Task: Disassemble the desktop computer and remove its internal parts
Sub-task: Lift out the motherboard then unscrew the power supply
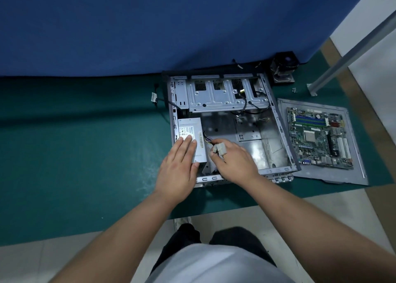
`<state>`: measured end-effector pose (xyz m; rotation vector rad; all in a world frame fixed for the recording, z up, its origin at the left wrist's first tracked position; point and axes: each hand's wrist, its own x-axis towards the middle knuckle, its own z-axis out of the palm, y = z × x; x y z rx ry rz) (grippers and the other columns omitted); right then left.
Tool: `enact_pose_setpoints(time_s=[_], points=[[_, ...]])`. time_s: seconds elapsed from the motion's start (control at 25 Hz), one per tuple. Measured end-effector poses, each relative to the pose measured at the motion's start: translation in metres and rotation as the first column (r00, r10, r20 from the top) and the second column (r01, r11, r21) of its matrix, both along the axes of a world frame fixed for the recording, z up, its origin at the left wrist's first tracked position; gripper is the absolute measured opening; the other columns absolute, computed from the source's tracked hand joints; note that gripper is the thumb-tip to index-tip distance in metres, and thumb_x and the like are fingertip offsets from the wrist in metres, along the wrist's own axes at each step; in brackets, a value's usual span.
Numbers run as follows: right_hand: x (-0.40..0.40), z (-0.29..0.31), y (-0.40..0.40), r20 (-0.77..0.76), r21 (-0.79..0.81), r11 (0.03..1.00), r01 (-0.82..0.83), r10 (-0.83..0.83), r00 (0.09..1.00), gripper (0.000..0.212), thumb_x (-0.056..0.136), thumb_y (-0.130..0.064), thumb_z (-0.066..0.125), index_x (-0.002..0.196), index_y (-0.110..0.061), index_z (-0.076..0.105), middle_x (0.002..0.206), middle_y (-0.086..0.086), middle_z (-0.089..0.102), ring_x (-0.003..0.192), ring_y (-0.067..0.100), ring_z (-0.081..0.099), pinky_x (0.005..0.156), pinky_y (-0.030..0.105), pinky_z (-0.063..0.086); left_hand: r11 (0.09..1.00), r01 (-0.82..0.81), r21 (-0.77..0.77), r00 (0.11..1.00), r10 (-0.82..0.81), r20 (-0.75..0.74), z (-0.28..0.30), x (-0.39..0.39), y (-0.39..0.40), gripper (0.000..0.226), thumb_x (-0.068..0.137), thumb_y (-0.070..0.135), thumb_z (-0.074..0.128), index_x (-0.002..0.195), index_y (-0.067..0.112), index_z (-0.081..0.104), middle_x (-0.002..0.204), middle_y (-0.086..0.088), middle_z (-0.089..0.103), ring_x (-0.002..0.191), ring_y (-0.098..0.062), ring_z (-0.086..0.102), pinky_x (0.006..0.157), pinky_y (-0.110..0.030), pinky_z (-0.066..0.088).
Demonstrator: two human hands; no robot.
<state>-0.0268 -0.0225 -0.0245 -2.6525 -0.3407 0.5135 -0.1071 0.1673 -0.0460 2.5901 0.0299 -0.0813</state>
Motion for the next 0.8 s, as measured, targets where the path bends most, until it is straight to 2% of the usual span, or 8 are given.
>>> enact_pose_setpoints(time_s=[0.08,0.2,0.28,0.36,0.44,0.52,0.64,0.8], points=[[0.013,0.005,0.001,-0.122,0.036,0.999,0.013,-0.008,0.993,0.023,0.101,-0.052,0.048,0.108,-0.034,0.059,0.104,-0.012,0.063,0.097,0.014,0.059,0.084,0.03,0.041,0.998,0.052,-0.027,0.998,-0.053,-0.03,0.003,0.003,0.011,0.056,0.108,0.037,0.039,0.162,0.027,0.028,0.169,0.012,0.018,0.156,-0.01,0.006,0.121,-0.042,0.025],[0.058,0.026,0.02,-0.159,0.2,0.967,0.16,-0.13,0.979,0.038,0.105,-0.045,0.046,0.084,-0.018,0.062,0.089,-0.008,0.056,0.074,0.014,0.058,0.063,0.027,0.039,0.999,0.011,-0.035,1.0,-0.01,0.025,0.011,0.028,0.03,0.047,0.106,0.03,0.044,0.153,0.028,0.041,0.16,0.01,0.034,0.147,-0.017,0.022,0.116,-0.049,0.032],[0.075,0.036,0.038,-0.107,0.186,0.981,-0.046,0.067,0.992,0.039,0.105,-0.045,0.046,0.09,-0.014,0.064,0.114,-0.005,0.056,0.092,0.011,0.058,0.083,0.029,0.05,0.985,-0.161,-0.065,0.987,0.161,-0.001,0.016,0.053,0.039,0.05,0.106,0.03,0.044,0.155,0.027,0.038,0.166,0.01,0.026,0.151,-0.018,0.017,0.116,-0.049,0.026],[0.078,0.039,0.052,-0.114,0.028,0.923,-0.383,0.383,0.916,0.044,0.1,-0.055,0.051,0.1,-0.014,0.065,0.153,0.001,0.041,0.129,0.018,0.048,0.113,0.04,0.04,0.954,-0.279,-0.108,0.96,0.274,-0.061,0.015,0.07,0.048,0.052,0.108,0.035,0.039,0.159,0.029,0.031,0.169,0.013,0.017,0.154,-0.016,0.013,0.117,-0.049,0.024],[0.074,0.042,0.058,-0.171,-0.168,0.794,-0.584,0.56,0.811,0.061,0.084,-0.073,0.061,0.101,-0.015,0.064,0.17,0.002,0.009,0.153,0.027,0.019,0.123,0.045,0.024,0.949,-0.283,-0.137,0.957,0.271,-0.104,0.009,0.074,0.054,0.052,0.109,0.041,0.031,0.16,0.037,0.023,0.169,0.017,0.019,0.155,-0.016,0.013,0.118,-0.052,0.023],[0.072,0.044,0.061,-0.211,-0.271,0.73,-0.628,0.591,0.778,0.089,0.066,-0.086,0.068,0.118,-0.014,0.061,0.171,0.001,-0.011,0.157,0.031,0.008,0.123,0.046,0.023,0.936,-0.294,-0.191,0.952,0.269,-0.145,0.003,0.072,0.055,0.052,0.109,0.045,0.027,0.16,0.044,0.017,0.166,0.018,0.026,0.154,-0.016,0.014,0.119,-0.053,0.023],[0.072,0.043,0.07,-0.225,-0.331,0.696,-0.638,0.598,0.769,0.105,0.05,-0.086,0.077,0.126,-0.017,0.054,0.168,-0.001,-0.024,0.142,0.035,0.041,0.104,0.043,0.044,0.916,-0.326,-0.235,0.942,0.294,-0.164,0.0,0.073,0.051,0.051,0.109,0.046,0.025,0.159,0.047,0.014,0.164,0.014,0.031,0.154,-0.016,0.016,0.119,-0.052,0.023],[0.074,0.036,0.071,-0.195,-0.301,0.686,-0.662,0.636,0.747,0.083,0.051,-0.079,0.081,0.104,-0.025,0.047,0.168,-0.002,-0.021,0.109,0.035,0.063,0.078,0.036,0.047,0.902,-0.331,-0.277,0.94,0.289,-0.184,0.0,0.074,0.052,0.05,0.109,0.047,0.025,0.158,0.049,0.013,0.162,0.01,0.036,0.152,-0.015,0.019,0.118,-0.052,0.025]])
